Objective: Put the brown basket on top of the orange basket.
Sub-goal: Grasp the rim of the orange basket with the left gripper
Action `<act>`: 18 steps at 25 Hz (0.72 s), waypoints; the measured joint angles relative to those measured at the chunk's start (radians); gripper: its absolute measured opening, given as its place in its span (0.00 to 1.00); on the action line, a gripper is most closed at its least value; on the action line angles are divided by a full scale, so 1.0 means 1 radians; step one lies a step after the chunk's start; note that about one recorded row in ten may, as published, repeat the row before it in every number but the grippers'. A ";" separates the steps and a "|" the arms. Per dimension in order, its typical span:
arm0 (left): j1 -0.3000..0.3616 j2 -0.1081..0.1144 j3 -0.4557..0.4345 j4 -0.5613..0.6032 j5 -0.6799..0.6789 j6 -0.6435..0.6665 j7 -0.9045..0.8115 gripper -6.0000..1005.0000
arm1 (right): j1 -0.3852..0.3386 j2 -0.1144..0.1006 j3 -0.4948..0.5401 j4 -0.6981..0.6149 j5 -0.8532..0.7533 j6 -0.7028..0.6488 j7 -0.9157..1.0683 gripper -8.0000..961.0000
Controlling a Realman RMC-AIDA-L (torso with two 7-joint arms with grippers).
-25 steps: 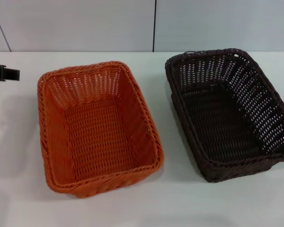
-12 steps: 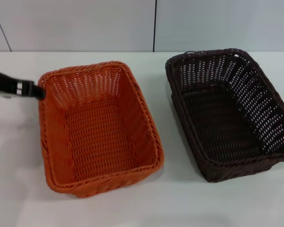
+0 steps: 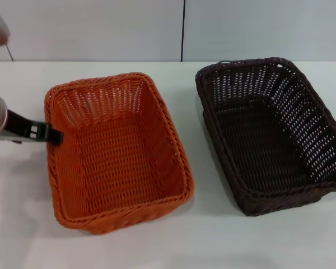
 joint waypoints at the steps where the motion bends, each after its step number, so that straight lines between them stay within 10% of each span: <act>1: 0.000 0.000 0.004 0.010 0.000 0.001 0.000 0.75 | 0.000 0.000 0.000 0.000 -0.002 0.000 0.000 0.86; 18: -0.040 -0.004 0.046 0.153 -0.004 0.047 -0.005 0.75 | 0.002 -0.001 0.000 0.000 -0.013 0.007 -0.003 0.86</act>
